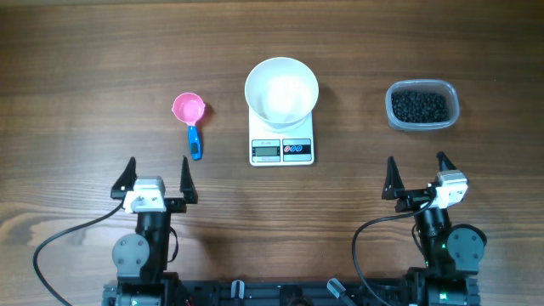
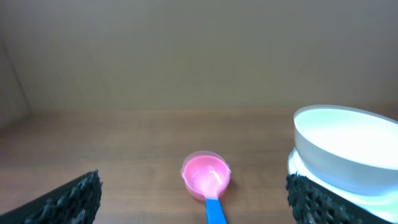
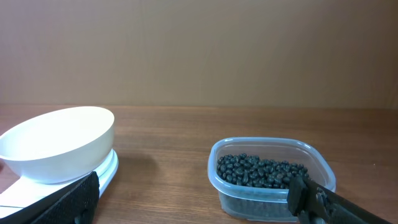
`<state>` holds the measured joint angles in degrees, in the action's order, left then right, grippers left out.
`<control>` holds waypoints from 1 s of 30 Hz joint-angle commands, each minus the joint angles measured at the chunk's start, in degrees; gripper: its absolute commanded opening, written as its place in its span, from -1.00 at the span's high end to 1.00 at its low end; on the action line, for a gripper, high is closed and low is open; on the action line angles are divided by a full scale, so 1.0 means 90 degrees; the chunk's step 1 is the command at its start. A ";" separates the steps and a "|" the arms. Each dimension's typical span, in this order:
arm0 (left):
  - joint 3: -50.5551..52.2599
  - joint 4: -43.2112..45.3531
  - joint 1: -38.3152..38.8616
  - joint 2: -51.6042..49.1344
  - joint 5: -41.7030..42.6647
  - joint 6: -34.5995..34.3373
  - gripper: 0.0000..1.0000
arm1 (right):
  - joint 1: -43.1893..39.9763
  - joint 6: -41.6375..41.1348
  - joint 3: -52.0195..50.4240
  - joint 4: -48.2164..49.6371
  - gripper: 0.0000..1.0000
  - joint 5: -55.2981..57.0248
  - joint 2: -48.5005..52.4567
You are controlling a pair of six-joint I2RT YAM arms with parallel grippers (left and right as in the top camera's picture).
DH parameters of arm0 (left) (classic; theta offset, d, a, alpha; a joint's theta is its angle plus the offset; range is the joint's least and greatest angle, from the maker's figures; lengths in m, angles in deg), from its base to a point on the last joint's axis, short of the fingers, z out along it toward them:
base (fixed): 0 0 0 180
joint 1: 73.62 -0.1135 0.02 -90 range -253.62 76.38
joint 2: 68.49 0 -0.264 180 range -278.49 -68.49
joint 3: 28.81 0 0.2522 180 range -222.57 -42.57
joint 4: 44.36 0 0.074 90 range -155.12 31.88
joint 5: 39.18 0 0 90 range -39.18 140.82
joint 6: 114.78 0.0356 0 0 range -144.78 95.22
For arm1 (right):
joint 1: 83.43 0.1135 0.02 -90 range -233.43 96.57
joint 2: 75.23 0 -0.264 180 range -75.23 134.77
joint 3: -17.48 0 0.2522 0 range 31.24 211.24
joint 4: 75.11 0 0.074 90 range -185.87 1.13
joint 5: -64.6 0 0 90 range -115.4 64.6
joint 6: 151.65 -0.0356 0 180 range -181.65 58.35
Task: Scoop item into bowl and weigh 150g on scale
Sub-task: 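Move the left gripper over the pink scoop and lower onto it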
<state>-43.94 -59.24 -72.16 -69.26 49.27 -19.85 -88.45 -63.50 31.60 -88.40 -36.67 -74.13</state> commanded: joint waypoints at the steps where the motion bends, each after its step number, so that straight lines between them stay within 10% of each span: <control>1: -0.1100 -0.0799 0.0029 -0.0308 0.0214 -0.0658 -1.00 | 0.0015 0.0027 -0.0007 0.0032 -0.99 0.0107 -0.0051; 14: -0.6885 -0.5156 0.0029 -0.6997 0.0245 -0.1178 -1.00 | 0.0015 0.0027 -0.0007 0.0032 -0.99 0.0107 -0.0051; 21: -0.7237 -0.4522 0.0029 -1.0081 0.1520 -0.1173 -1.00 | 0.0015 0.0027 -0.0007 0.0032 -0.99 0.0107 -0.0051; 30: -0.7230 -0.3917 0.0032 -1.1460 0.1474 -0.1178 -1.00 | 0.0015 0.0027 -0.0007 0.0032 -0.99 0.0107 -0.0051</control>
<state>-108.53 -95.16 -72.16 -170.28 61.54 -30.21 -88.45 -63.50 31.60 -88.43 -36.26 -74.08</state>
